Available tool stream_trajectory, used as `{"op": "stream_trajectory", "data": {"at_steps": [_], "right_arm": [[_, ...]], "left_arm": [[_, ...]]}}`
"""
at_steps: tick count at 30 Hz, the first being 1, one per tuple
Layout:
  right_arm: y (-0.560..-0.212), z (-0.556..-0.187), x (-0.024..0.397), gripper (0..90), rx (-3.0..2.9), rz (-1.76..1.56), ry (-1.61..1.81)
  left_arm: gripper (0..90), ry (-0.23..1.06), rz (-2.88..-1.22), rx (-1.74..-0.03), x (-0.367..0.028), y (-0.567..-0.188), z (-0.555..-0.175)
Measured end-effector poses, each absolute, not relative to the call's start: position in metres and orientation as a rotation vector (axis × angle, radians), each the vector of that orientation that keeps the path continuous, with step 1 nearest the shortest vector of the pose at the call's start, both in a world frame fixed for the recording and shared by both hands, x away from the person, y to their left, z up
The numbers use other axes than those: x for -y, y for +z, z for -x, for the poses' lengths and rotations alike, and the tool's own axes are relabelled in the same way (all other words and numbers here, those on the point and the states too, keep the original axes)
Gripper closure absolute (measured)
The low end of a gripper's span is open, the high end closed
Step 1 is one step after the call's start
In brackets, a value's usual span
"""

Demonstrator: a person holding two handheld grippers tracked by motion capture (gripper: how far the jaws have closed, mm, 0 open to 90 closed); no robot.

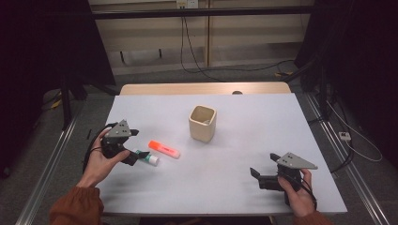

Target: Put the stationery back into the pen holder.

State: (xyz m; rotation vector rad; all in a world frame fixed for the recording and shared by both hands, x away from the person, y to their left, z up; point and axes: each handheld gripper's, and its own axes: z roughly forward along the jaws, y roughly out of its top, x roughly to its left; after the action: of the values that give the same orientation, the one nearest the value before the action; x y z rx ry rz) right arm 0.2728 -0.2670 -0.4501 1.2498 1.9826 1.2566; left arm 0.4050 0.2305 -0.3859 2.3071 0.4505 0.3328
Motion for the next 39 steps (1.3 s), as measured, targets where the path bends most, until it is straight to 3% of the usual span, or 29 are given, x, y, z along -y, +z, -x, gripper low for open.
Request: {"op": "stream_trajectory", "data": {"at_steps": [12,21,30,39], "right_arm": [[-0.451,-0.273,0.267,5.3,-1.989,-1.247,1.257],[-0.451,-0.273,0.267,5.3,-1.993,-1.246,1.261],[-0.451,-0.273,0.267,5.2,-1.998,-1.243,1.259],[-0.451,-0.273,0.266,5.2,-2.002,-1.245,1.259]], "left_arm": [[9.4,0.206,-2.48,-0.329,-0.218,-0.402,-0.408],[11.6,0.216,-2.583,-0.231,-0.207,-0.409,-0.407],[19.0,0.198,-2.656,-0.156,-0.205,-0.413,-0.413],[38.2,0.222,-2.698,-0.096,-0.201,-0.418,-0.416]]}}
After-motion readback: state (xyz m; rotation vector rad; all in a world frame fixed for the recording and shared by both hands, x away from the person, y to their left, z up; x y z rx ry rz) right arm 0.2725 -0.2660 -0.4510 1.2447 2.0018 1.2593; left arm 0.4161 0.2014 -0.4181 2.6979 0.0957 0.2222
